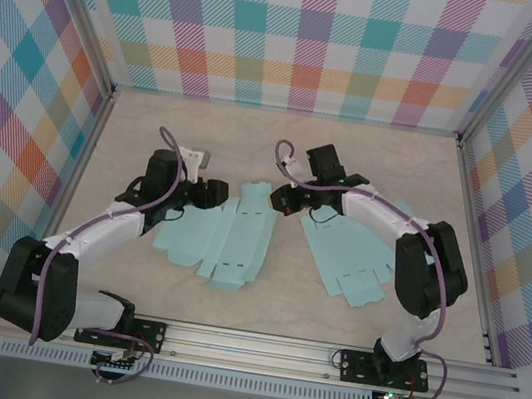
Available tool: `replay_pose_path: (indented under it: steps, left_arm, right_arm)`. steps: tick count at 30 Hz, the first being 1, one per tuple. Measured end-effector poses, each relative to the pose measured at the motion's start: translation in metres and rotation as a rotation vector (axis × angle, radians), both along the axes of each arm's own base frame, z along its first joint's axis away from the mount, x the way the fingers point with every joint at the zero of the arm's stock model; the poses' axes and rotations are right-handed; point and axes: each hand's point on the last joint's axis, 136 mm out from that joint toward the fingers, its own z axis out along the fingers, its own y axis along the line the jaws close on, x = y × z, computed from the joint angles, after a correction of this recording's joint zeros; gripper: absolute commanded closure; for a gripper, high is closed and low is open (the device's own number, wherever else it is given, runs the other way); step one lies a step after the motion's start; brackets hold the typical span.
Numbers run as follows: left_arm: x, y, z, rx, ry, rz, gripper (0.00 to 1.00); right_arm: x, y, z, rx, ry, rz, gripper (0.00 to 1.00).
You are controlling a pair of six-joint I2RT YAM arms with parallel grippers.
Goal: Fold the paper box
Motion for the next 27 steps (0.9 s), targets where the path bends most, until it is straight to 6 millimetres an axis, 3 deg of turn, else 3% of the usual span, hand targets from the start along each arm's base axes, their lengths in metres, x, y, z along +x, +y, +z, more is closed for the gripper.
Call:
replay_pose_path:
  steps: [3,6,12,17,20,27]
  left_arm:
    - [0.007,-0.01,0.032,0.062,-0.156,-0.118,0.21]
    - [0.012,-0.021,0.051,0.127,-0.267,-0.253,0.17]
    - [0.037,-0.042,0.065,0.207,-0.301,-0.6,0.15]
    - [0.048,-0.045,0.055,0.186,-0.256,-0.757,0.17]
    - [0.036,-0.045,0.041,0.178,-0.207,-0.81,0.16]
    - [0.02,-0.043,0.034,0.197,-0.17,-0.871,0.18]
  right_arm:
    - [-0.003,-0.001,0.032,0.007,-0.096,0.062,1.0]
    - [-0.005,-0.003,0.05,0.003,-0.16,0.107,1.0]
    - [-0.015,-0.008,0.06,-0.015,-0.208,0.164,1.0]
    - [-0.018,-0.008,0.066,-0.006,-0.233,0.185,1.0]
    - [-0.018,-0.008,0.068,-0.005,-0.238,0.191,1.0]
    - [-0.014,-0.005,0.084,0.011,-0.274,0.199,1.0]
